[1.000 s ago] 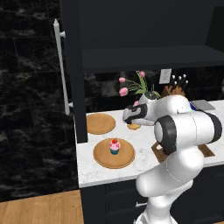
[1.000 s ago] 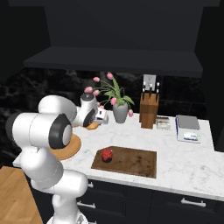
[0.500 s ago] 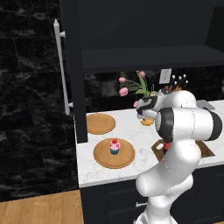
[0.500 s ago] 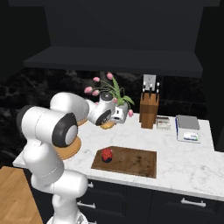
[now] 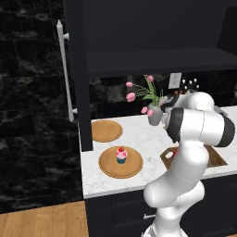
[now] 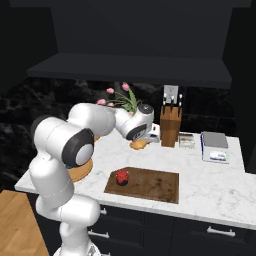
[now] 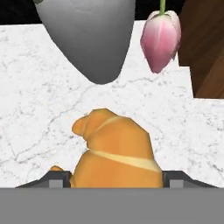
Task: From the different types of pastries on the counter, select a croissant and place it on the cutting board. Then retrieve a jar of jam from the cabinet and place it alongside the croissant on the cutting board.
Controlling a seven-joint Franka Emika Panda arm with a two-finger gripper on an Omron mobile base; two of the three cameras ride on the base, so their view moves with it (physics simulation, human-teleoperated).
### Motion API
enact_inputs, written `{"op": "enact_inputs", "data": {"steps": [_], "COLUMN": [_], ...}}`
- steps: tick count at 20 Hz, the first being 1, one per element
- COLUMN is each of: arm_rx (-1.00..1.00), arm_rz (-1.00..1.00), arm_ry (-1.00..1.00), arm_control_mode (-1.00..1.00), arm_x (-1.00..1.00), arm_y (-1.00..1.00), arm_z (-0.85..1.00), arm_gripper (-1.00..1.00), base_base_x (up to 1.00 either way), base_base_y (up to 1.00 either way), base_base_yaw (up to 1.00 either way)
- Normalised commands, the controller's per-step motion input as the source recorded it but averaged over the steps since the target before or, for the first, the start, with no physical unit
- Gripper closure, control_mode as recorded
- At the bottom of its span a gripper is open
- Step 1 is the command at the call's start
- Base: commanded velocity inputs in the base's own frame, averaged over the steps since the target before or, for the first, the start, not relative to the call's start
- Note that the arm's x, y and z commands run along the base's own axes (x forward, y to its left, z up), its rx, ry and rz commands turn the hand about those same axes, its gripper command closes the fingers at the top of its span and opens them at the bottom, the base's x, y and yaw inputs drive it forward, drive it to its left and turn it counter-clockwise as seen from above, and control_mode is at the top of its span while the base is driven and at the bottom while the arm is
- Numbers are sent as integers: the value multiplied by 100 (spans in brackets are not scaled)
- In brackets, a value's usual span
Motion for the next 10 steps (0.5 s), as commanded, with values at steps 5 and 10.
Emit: {"op": "enact_inputs", "data": {"steps": [5, 10], "arm_rx": [-4, -2], "arm_rz": [0, 0], "arm_ry": [-5, -5], "arm_control_mode": [-100, -100], "arm_x": [-100, -64], "arm_y": [-76, -26], "arm_z": [-39, -18], "arm_gripper": [100, 100], "base_base_x": [0, 0], "base_base_y": [0, 0], "base_base_yaw": [0, 0]}}
